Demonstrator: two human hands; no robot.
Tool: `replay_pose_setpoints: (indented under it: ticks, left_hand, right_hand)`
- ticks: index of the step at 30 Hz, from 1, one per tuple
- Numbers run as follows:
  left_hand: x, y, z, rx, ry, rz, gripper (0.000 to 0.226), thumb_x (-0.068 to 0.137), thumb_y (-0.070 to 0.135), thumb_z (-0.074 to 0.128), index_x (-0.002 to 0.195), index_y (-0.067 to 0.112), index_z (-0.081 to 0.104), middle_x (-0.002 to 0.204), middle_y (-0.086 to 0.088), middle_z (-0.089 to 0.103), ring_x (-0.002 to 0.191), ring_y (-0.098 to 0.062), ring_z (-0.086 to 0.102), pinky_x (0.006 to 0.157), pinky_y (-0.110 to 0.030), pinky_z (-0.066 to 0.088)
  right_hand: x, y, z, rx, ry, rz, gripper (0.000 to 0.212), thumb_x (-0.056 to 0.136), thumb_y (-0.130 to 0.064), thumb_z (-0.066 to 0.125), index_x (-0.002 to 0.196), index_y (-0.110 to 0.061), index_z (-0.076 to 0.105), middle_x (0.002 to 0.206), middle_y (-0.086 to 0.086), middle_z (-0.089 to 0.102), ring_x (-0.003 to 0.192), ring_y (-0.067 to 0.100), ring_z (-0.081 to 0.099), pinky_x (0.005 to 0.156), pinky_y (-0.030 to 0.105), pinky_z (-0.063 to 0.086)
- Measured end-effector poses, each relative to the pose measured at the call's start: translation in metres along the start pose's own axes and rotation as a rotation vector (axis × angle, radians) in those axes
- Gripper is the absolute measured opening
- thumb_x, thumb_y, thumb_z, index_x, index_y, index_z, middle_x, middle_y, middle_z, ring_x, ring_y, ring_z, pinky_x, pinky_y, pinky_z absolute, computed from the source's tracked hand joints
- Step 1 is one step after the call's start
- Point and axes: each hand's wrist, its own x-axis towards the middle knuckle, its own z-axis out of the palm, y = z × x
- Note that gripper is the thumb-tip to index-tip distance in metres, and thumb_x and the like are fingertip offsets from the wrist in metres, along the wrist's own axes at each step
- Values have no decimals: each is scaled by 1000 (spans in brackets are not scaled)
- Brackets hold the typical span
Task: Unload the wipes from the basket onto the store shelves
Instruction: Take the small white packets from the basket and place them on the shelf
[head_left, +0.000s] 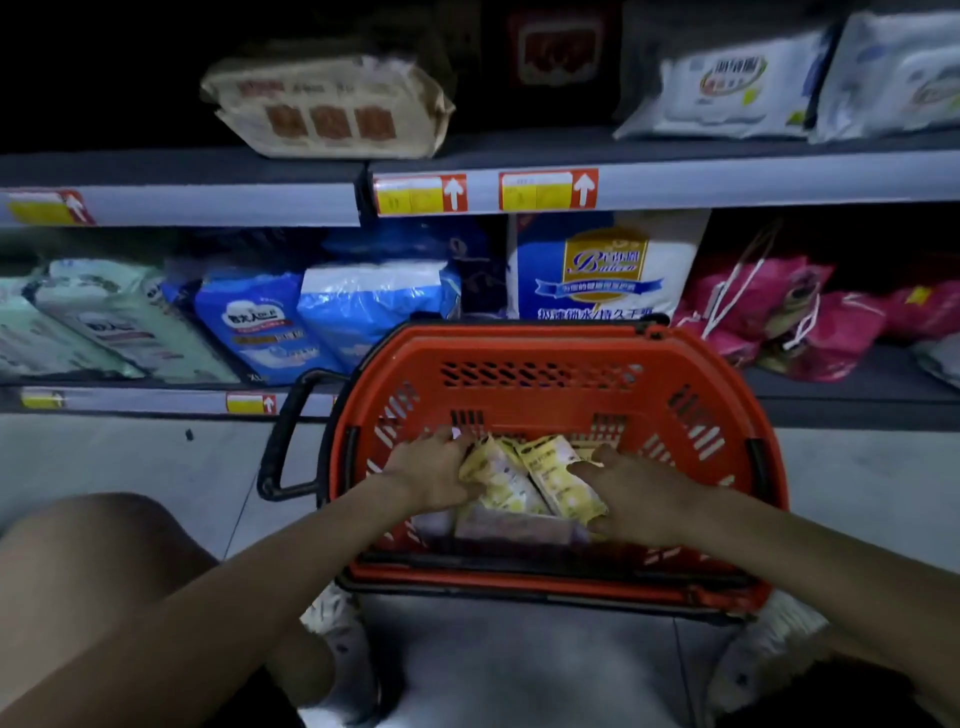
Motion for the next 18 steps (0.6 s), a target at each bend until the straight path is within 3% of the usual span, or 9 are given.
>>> replay_pose_setpoints:
  ticks: [3,5,8,13,18]
  left_hand:
    - [25,-1,21,-12,-136,-94,75,95,58,59,152,16,34,150,-18,47,125,-42,59,96,-45,50]
    - [42,-4,35,-80,-213,-188,90,97,56,58,164,12,17,157,-20,44,132,-38,56,98,-40,49]
    - [62,-5,54,-167,-230,-325,98,96,46,58,167,11,-1,158,-23,45,135,-38,56,102,-39,49]
    - [81,3,70,-232,-170,-447,103,91,28,63,165,11,-6,137,-23,63,119,-39,66,95,-45,57]
    - [85,9,73,-243,-100,-496,93,92,15,60,163,9,1,138,-26,59,122,-41,62,88,-42,54]
  right_hand:
    - [2,4,13,-79,-51,-2,64,102,-46,52,156,-18,33,157,20,32,138,38,41,107,44,46]
    - [2,9,17,-116,-67,3,58,102,-46,51,152,-18,39,154,20,35,138,39,41,108,45,45]
    - [3,13,19,-145,-100,4,55,103,-42,51,151,-17,40,156,21,33,140,40,39,109,45,44]
    - [3,17,21,-164,-83,-8,46,102,-35,53,144,-17,47,145,16,46,131,37,49,101,41,46]
    - [4,21,22,-177,-114,-11,44,102,-31,54,142,-16,47,143,15,47,129,38,50,94,42,47]
